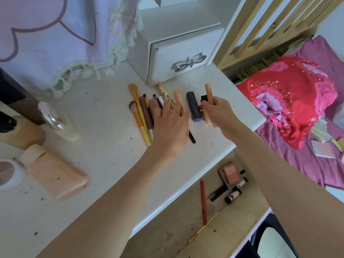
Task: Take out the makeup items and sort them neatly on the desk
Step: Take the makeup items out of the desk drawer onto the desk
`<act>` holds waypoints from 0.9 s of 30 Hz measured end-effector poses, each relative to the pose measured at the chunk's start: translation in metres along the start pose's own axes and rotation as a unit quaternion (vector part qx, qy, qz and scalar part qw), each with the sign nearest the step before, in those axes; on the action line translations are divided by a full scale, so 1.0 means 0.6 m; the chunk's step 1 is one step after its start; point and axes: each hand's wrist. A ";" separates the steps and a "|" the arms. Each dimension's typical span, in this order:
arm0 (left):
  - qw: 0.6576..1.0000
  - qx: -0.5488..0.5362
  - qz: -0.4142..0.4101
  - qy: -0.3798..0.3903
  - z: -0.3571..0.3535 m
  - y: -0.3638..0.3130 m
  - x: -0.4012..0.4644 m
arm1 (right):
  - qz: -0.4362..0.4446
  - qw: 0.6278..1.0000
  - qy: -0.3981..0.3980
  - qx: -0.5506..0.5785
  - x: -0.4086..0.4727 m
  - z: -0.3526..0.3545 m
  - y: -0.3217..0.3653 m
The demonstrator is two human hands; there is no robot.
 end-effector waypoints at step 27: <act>0.988 -0.125 0.078 -0.041 -0.037 0.102 -0.124 | 0.109 0.963 0.036 -0.243 -0.019 -0.134 0.079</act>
Point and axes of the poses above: each hand's wrist, its own x-axis towards the middle knuckle, its own z-axis out of the back of the hand, y = z × x, and after that the axes turned 13 degrees about y, right-handed
